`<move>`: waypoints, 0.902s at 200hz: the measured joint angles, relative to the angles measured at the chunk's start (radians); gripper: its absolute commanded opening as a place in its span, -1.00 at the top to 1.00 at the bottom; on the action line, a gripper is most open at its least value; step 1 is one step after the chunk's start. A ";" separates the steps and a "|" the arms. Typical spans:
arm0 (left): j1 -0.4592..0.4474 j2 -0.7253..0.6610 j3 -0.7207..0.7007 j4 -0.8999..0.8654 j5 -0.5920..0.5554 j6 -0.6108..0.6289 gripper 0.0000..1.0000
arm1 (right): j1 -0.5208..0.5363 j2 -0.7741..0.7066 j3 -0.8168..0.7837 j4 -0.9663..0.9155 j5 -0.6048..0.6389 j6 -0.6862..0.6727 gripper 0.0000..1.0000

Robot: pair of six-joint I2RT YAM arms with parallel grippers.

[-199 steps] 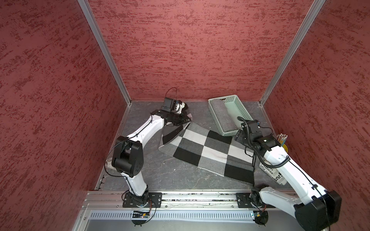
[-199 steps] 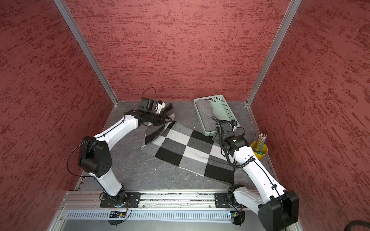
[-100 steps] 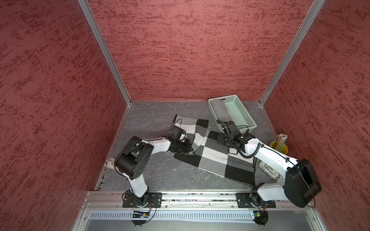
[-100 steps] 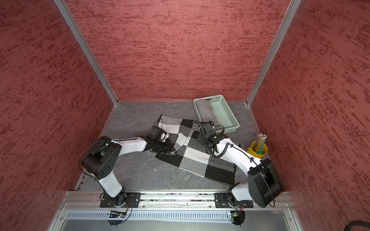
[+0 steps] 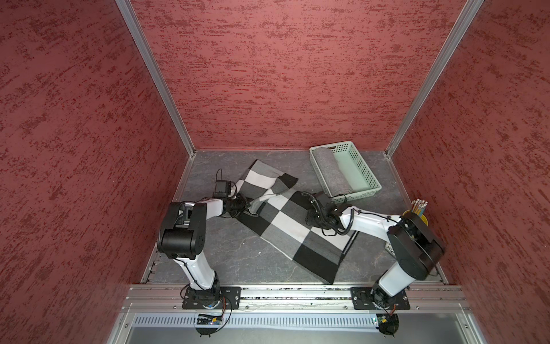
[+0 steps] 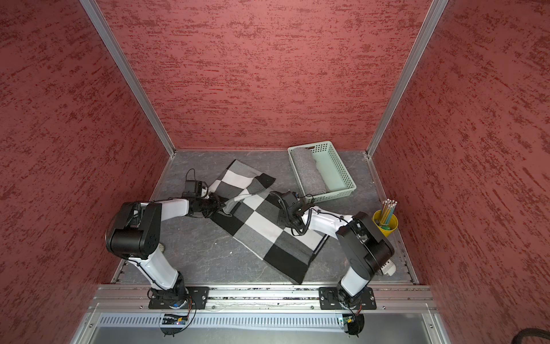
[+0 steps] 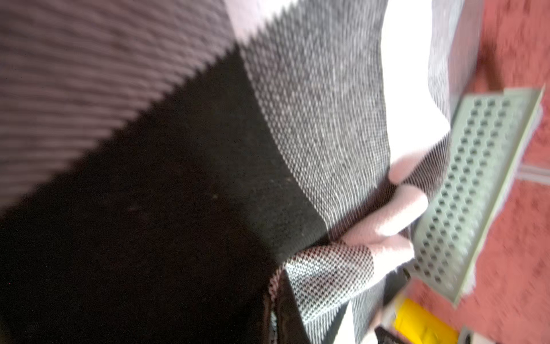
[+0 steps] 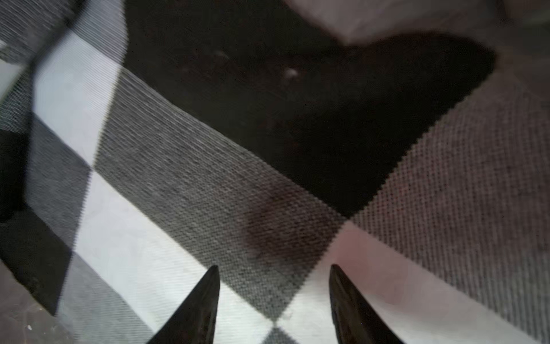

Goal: Roll up the scarf and place it into the basket
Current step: Fold the scarf at the center of the board.

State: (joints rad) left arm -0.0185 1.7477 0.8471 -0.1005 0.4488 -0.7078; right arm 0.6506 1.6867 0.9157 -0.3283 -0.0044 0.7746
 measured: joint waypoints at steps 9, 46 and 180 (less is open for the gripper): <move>0.011 -0.001 0.015 -0.015 -0.019 0.023 1.00 | 0.004 0.017 0.036 0.005 -0.007 0.001 -0.20; 0.007 -0.048 0.051 -0.060 -0.041 0.110 1.00 | -0.024 0.109 0.319 -0.002 0.026 -0.018 -0.02; -0.019 -0.115 -0.028 -0.003 0.075 0.141 1.00 | -0.118 0.715 1.017 -0.135 0.129 -0.069 -0.14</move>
State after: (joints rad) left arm -0.0376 1.6329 0.8188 -0.1040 0.5236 -0.5667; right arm 0.5323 2.4016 1.9327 -0.4633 0.1246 0.7059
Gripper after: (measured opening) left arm 0.065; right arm 0.576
